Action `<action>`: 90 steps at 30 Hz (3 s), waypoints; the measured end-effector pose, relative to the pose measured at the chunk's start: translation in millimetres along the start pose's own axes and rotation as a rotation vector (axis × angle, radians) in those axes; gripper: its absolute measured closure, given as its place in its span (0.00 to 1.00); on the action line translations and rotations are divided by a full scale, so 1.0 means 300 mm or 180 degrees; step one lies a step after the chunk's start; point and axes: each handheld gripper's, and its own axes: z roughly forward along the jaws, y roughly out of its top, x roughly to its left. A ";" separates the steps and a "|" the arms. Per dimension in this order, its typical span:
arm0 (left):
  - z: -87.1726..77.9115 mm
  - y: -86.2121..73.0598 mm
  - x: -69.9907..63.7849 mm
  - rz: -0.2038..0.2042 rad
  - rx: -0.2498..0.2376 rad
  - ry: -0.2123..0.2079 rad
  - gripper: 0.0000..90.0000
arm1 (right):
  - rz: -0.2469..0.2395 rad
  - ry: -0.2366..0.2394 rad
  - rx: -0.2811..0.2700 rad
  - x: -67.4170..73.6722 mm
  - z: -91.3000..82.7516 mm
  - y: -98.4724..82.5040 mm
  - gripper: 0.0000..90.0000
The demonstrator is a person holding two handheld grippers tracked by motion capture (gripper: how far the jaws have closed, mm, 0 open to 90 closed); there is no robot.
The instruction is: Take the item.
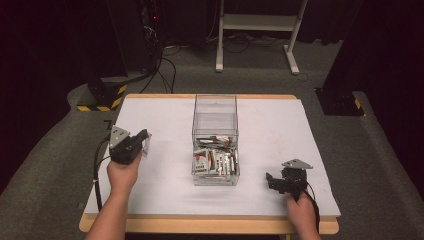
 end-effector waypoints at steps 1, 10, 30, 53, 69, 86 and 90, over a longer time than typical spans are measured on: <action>0.007 -0.002 0.005 0.0000 0.0014 0.0013 1.00 | 0.0000 0.0000 0.0000 0.000 0.000 0.000 0.15; 0.055 -0.023 0.046 -0.0008 0.0105 0.0082 1.00 | 0.0000 0.0001 -0.0001 0.000 0.000 0.000 0.15; 0.131 -0.074 0.060 0.0062 0.0288 0.0200 1.00 | 0.0004 0.0000 0.0002 0.001 -0.001 0.000 0.15; 0.176 -0.089 0.009 -0.0037 0.0357 0.0000 0.86 | 0.0004 0.0001 0.0001 0.000 0.000 0.000 0.15; 0.144 -0.086 -0.002 -0.0154 0.0395 -0.0047 0.72 | 0.0004 0.0000 0.0002 0.001 0.000 0.000 0.15; 0.077 -0.138 -0.006 -0.0162 0.0611 -0.0142 0.58 | 0.0001 -0.0001 0.0000 0.000 0.000 0.000 0.15; 0.052 -0.168 -0.010 -0.0137 0.0689 -0.0169 0.56 | 0.0004 -0.0002 0.0003 0.001 0.000 0.000 0.15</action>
